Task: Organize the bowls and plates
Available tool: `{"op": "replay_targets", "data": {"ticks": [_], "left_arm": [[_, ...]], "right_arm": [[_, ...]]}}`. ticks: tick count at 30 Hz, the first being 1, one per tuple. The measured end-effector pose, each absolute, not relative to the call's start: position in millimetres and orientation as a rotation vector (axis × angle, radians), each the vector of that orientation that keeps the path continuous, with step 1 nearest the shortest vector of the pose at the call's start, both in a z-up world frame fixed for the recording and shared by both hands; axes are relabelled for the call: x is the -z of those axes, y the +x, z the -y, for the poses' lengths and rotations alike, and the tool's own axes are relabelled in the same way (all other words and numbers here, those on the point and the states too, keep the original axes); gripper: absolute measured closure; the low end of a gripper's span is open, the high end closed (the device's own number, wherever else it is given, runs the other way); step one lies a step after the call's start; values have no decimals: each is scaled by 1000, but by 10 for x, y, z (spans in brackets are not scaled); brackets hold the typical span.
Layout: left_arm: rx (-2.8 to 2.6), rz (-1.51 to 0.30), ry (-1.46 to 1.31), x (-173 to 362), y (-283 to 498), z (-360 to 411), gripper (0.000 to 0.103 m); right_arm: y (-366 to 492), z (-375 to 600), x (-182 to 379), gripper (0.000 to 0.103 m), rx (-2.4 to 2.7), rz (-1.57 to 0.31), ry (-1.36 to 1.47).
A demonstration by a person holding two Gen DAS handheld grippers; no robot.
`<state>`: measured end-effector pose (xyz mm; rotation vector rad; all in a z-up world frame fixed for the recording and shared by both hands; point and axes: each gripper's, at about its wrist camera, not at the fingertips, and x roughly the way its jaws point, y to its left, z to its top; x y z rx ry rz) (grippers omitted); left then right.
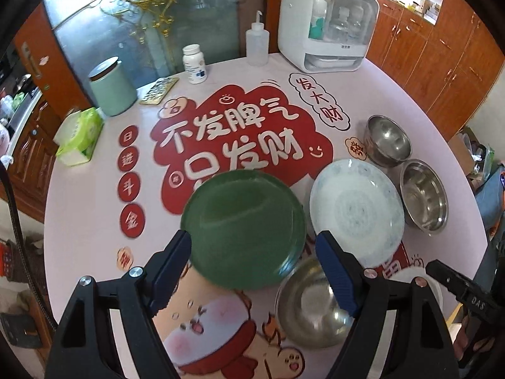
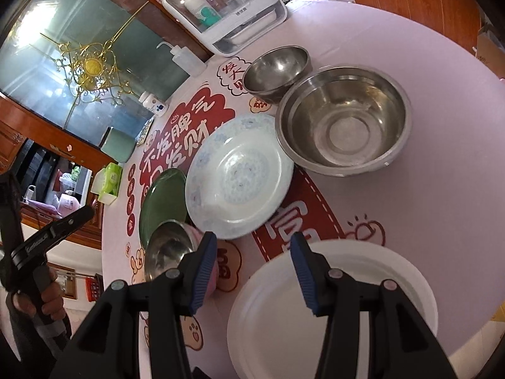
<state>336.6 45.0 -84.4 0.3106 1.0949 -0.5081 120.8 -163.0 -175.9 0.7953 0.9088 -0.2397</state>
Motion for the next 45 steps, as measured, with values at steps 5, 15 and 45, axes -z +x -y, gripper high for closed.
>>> {"op": "replay_targets", "data": {"ticks": [5, 15, 45], "left_arm": [[527, -1103, 327, 1000, 3655, -174, 23], [601, -1138, 335, 1445, 3949, 252, 23], [870, -1264, 326, 2217, 3967, 874, 57]], "right_arm": [[1376, 1735, 1896, 54, 234, -922, 794], [1585, 1837, 2173, 54, 243, -928, 813], [1849, 1751, 2365, 62, 288, -952, 734]]}}
